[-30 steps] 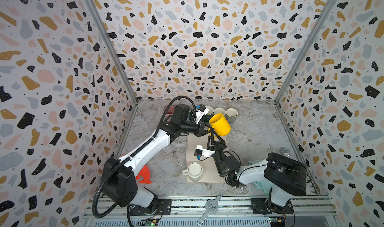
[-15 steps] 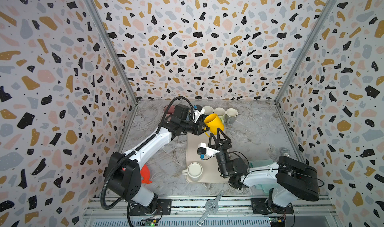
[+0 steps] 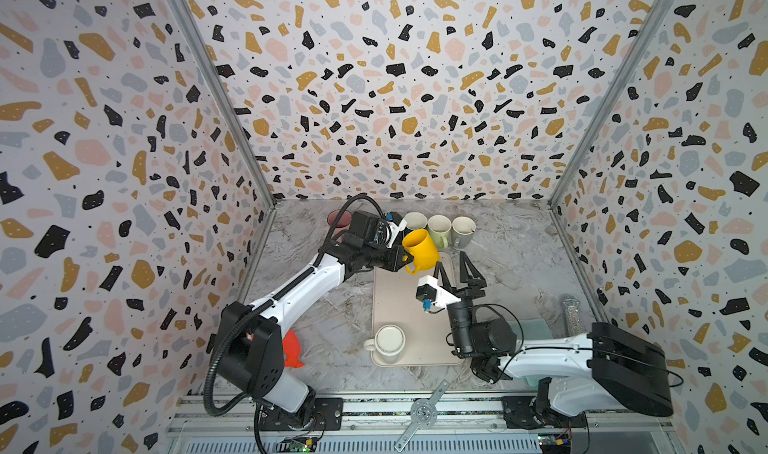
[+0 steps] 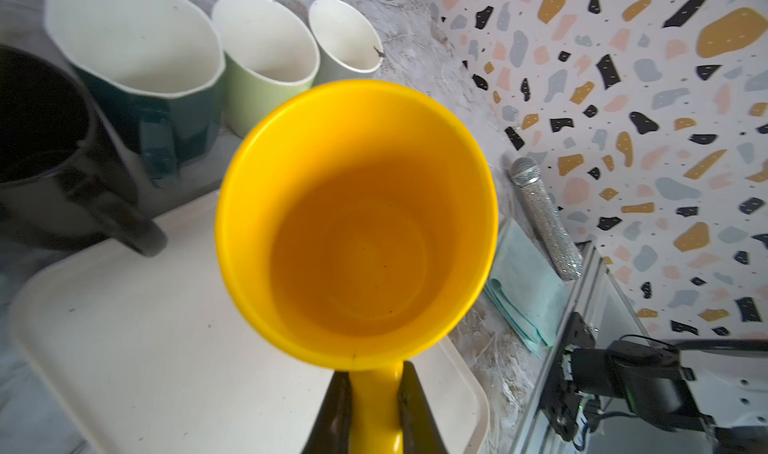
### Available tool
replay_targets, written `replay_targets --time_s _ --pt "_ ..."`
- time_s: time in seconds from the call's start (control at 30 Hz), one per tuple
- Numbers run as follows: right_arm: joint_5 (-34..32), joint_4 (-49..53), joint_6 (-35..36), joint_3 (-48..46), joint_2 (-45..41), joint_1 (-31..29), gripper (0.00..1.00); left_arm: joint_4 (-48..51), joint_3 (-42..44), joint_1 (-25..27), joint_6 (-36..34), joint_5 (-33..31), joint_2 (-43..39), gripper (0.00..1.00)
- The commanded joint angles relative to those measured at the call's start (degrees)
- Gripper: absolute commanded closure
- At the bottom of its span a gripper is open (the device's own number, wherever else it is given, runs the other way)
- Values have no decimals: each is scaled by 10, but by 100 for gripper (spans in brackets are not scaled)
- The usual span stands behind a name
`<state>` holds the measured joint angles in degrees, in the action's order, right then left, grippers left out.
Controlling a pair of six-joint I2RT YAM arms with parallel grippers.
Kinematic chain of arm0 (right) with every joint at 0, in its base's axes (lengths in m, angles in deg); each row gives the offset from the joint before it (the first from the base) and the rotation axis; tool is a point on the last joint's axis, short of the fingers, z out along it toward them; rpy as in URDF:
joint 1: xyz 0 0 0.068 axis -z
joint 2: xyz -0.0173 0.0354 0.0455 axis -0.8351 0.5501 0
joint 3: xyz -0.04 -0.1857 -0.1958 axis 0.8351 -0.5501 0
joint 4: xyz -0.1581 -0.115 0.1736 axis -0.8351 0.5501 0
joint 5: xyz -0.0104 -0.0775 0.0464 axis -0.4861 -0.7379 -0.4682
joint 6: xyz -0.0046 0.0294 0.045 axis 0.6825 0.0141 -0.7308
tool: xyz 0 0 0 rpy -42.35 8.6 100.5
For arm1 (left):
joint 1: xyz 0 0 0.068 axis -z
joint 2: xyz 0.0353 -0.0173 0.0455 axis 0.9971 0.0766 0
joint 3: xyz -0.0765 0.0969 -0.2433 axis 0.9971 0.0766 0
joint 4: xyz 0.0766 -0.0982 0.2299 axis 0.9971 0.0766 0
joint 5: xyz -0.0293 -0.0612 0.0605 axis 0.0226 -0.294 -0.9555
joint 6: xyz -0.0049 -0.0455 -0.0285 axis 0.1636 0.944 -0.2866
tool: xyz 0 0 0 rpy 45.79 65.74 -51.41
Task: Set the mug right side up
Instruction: 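Open the right gripper and withdraw it while the left holds the yellow mug, then carry the yellow mug with the left gripper beside the pink mug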
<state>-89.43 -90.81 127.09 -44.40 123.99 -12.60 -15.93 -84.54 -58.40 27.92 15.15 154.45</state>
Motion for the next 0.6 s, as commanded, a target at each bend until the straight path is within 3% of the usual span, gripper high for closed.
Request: replay_targets --time_s 0.0,0.07,0.13,0.4,0.57 --pt "-13 208 -239 22 -92 4 24 -39 -6 -5 -6 -97 -54 100" --pt "9 351 -373 36 -144 20 24 -37 6 -6 -3 -153 -76 100" --pt "25 432 -460 41 -187 40 24 -39 20 -6 1 -200 -98 100" --pt "37 529 -543 41 -247 60 24 -40 83 -7 8 -392 -177 100" --pt "116 635 -645 73 -234 92 25 -27 115 -7 3 -500 -203 100"
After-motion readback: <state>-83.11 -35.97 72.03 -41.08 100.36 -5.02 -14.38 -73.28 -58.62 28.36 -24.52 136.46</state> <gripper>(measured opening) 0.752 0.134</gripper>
